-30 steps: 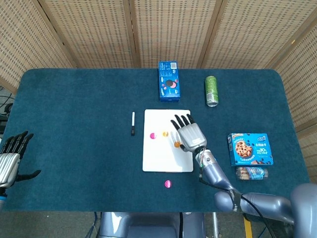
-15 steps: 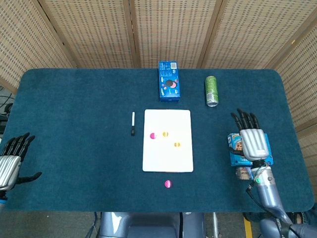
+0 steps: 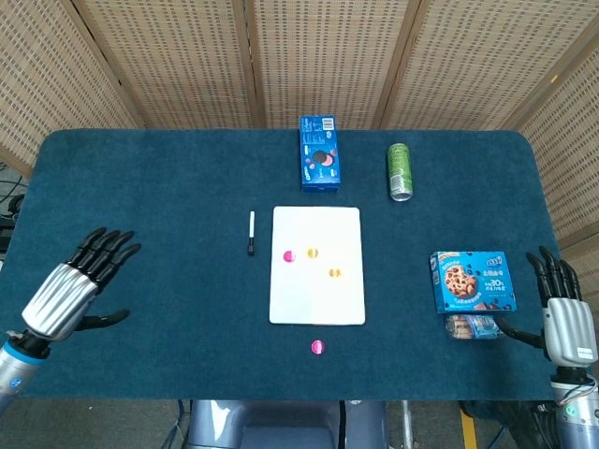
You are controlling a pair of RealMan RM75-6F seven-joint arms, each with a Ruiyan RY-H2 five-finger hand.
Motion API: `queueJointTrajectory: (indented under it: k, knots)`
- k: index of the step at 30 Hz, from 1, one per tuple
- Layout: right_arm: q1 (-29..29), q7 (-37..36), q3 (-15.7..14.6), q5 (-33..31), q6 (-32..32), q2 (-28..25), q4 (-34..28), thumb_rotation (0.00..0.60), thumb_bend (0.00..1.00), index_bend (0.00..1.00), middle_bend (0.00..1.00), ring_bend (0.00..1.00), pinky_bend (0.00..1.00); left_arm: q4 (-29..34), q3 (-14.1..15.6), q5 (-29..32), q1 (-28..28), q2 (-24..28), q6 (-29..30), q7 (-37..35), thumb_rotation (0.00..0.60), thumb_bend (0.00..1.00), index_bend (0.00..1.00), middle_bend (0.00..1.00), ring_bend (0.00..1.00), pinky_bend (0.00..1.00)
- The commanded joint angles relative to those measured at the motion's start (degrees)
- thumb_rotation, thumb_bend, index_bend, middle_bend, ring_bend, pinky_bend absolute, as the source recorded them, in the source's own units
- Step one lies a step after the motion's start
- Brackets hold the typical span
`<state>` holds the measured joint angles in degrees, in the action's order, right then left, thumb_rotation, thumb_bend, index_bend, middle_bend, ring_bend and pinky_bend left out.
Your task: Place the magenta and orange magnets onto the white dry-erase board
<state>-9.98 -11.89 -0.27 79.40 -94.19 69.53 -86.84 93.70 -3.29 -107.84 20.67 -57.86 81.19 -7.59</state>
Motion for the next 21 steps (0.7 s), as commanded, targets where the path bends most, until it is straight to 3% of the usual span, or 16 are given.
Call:
queueJointTrajectory:
  k: [1, 6, 10, 21]
  knots:
    - [0.53, -0.62, 0.55, 0.22, 0.63, -0.31, 0.57, 0.6, 0.0, 0.0, 0.0, 0.0, 0.01, 3.8, -2.65, -5.69, 9.04, 2.61, -6.11, -1.21, 0.6, 0.0, 0.0, 0.0, 0.0, 0.0]
    - [1.06, -1.57, 1.9, -0.38, 1.95, -0.46, 1.45, 0.6, 0.0, 0.0, 0.0, 0.0, 0.01, 9.89, -5.36, -5.11, 17.01, 2.36, -16.81, 3.44, 0.6, 0.0, 0.0, 0.0, 0.0, 0.0]
    - [1.29, -1.87, 2.48, -0.43, 3.36, -0.47, 2.8, 0.6, 0.0, 0.0, 0.0, 0.0, 0.01, 12.54, -7.03, -3.57, 22.19, 0.7, -23.58, 6.22, 0.6, 0.02, 0.06, 0.0, 0.0, 0.0]
    - [1.76, -2.63, 1.63, 2.24, 6.87, -2.47, 2.75, 0.6, 0.0, 0.0, 0.0, 0.0, 0.01, 10.92, -5.64, -0.15, 29.12, -7.18, -33.04, 9.48, 0.6, 0.13, 0.23, 0.0, 0.0, 0.0]
